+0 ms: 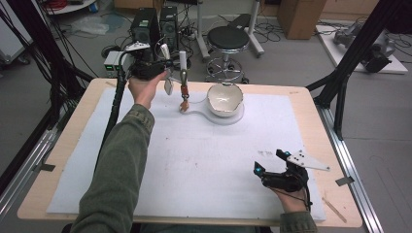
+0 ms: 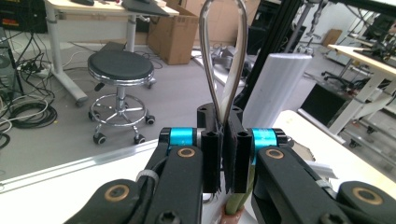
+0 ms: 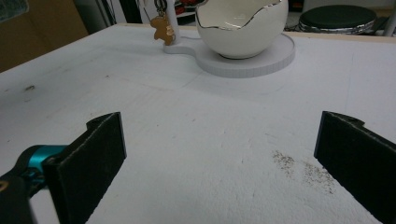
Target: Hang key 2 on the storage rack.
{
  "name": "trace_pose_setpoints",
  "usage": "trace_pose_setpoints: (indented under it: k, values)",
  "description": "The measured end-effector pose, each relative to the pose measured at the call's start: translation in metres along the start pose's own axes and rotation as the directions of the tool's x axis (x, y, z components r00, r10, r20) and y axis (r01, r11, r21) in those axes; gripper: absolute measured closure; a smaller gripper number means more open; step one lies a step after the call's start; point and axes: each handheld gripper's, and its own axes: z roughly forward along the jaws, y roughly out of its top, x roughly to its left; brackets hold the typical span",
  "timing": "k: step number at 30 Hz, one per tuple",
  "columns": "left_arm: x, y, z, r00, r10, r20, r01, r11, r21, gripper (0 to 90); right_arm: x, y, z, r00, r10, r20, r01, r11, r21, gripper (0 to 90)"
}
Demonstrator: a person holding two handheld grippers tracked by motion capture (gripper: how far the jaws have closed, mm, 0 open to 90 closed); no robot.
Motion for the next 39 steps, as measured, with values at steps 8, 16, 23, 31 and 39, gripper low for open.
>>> trace_pose_setpoints:
  k: [8, 16, 23, 31, 39]
  values:
    - [-0.005, -0.003, 0.003, 0.9998, -0.001, 0.018, 0.001, 0.9998, 0.018, 86.4, 0.000, 0.000, 0.000, 1.0000, 0.001, 0.001, -0.001, 1.000, -0.001, 1.1]
    - [-0.002, -0.016, 0.009, 0.9983, -0.041, 0.041, 0.039, 0.9987, 0.033, 86.3, -0.001, 0.000, 0.001, 1.0000, 0.005, -0.007, -0.005, 1.000, -0.003, 1.1]
    - [-0.003, -0.024, 0.015, 0.9968, -0.056, 0.057, 0.053, 0.9965, 0.066, 86.2, -0.002, 0.000, 0.000, 0.9999, 0.009, -0.009, -0.009, 1.000, -0.008, 1.1]
    - [-0.003, -0.030, 0.019, 0.9981, -0.049, 0.037, 0.045, 0.9948, 0.092, 85.5, -0.003, -0.001, 0.003, 0.9999, 0.011, 0.004, -0.011, 1.000, 0.003, 1.0]
    - [0.001, -0.029, 0.012, 0.9980, -0.060, 0.017, 0.058, 0.9933, 0.100, 65.8, -0.005, -0.003, 0.005, 0.9996, 0.025, -0.008, -0.025, 1.000, 0.011, 1.0]
